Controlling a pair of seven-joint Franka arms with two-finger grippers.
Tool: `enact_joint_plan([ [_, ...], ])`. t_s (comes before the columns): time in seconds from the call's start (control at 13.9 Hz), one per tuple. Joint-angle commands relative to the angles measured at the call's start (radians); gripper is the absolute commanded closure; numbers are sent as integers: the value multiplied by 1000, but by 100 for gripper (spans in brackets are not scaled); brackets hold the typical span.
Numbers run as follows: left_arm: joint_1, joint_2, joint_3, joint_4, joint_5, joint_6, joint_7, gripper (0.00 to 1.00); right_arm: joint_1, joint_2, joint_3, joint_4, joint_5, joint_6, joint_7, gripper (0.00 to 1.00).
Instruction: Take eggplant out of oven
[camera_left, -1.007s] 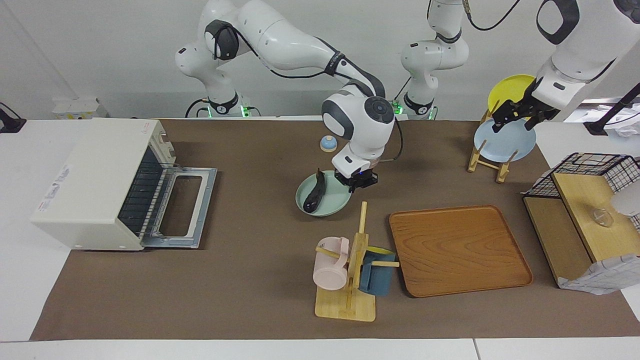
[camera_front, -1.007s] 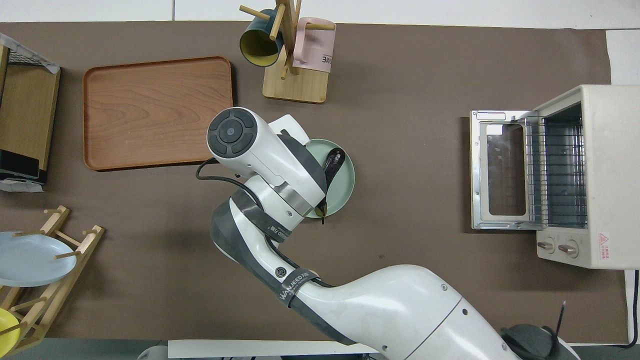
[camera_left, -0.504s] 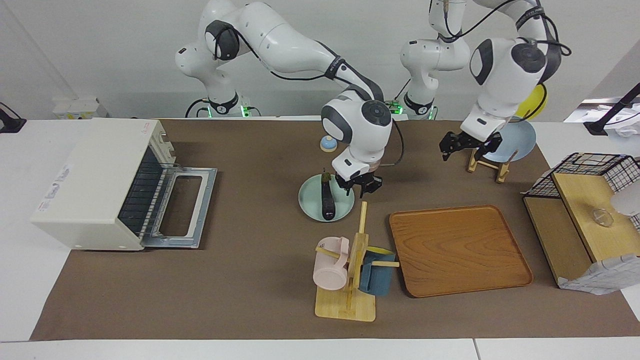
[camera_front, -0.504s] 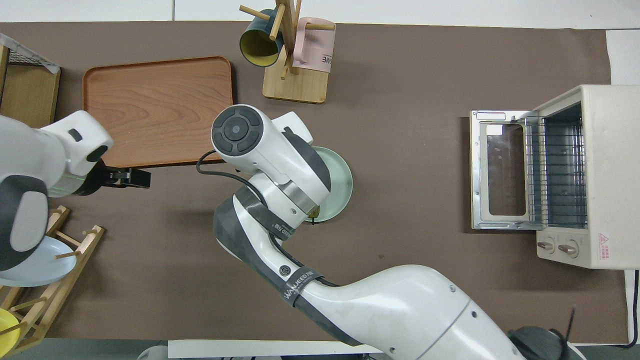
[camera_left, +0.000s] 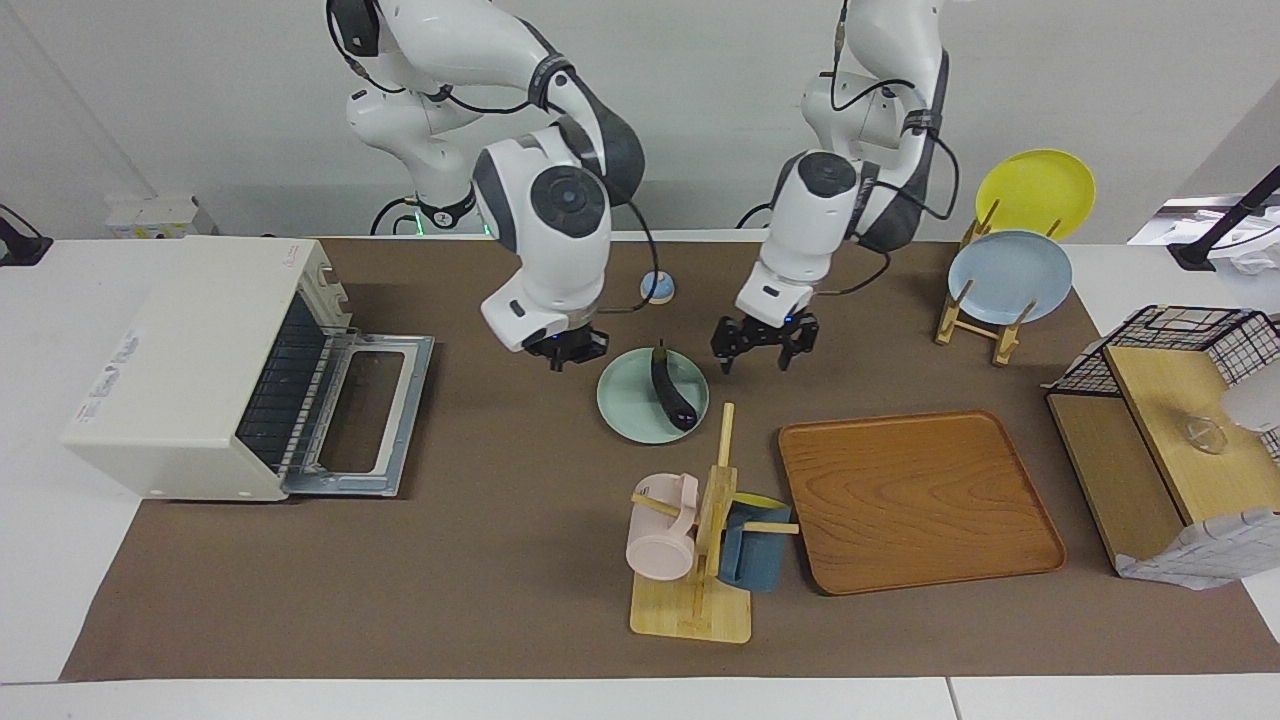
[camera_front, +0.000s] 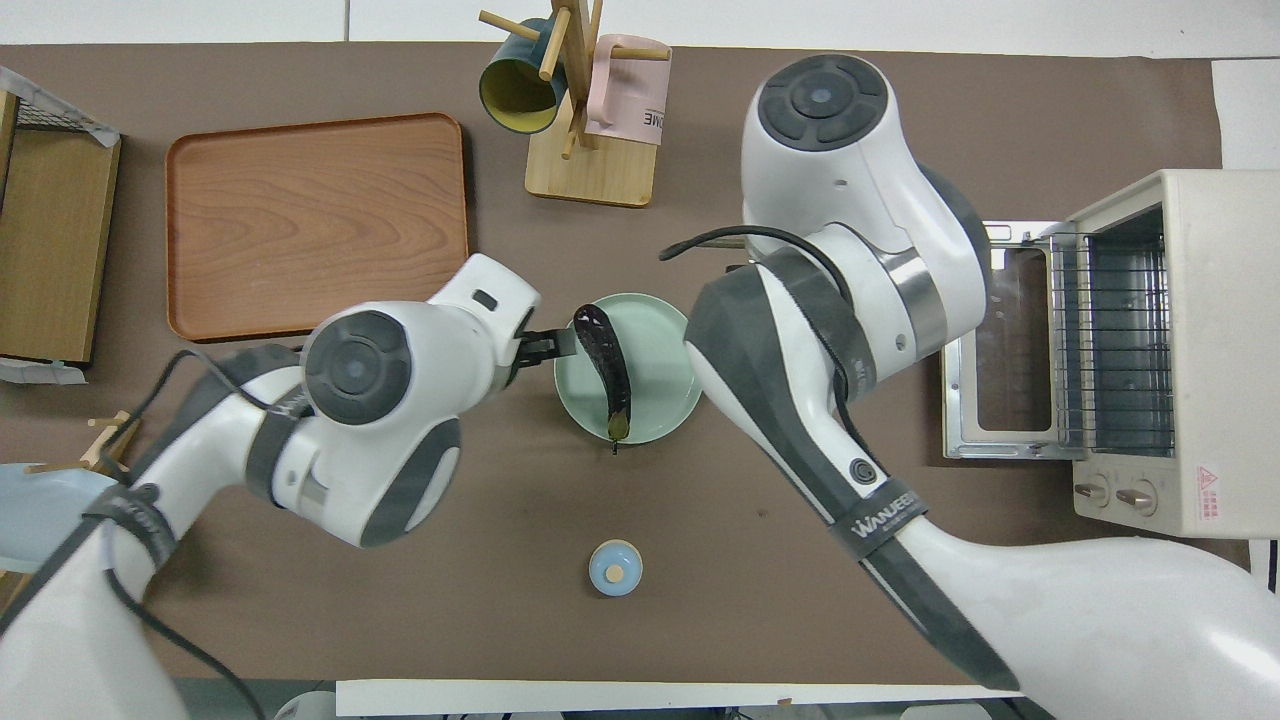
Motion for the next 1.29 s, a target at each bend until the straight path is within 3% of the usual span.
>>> enact_joint_plan([
  [0.0, -65, 150, 22, 133, -8, 32, -106, 0, -75, -97, 17, -242, -40, 157, -63, 96],
  [0.07, -85, 190, 23, 161, -9, 33, -134, 3, -107, -108, 17, -284, -43, 205, -98, 97],
  [0.22, -87, 199, 23, 162, -8, 29, -154, 40, -187, -108, 17, -335, -45, 264, -171, 97],
  [0.36, -89, 203, 23, 162, -8, 30, -160, 61, -222, -107, 15, -404, -46, 358, -192, 97],
  [0.58, -87, 212, 23, 165, -8, 15, -195, 94, -225, -104, 17, -435, -58, 396, -192, 97],
  [0.72, -81, 200, 23, 208, -8, -70, -220, 100, -227, -103, 15, -453, -58, 414, -192, 96],
  [0.86, -37, 121, 27, 212, -8, -169, -177, 100, -236, -103, 15, -453, -133, 413, -205, 96],
  [1.01, 83, 85, 23, 207, -12, -241, -15, 100, -247, -105, 17, -456, -177, 410, -207, 96],
  [1.22, 274, 85, 25, 204, -87, -251, 245, 100, -247, -105, 15, -456, -181, 402, -208, 95],
])
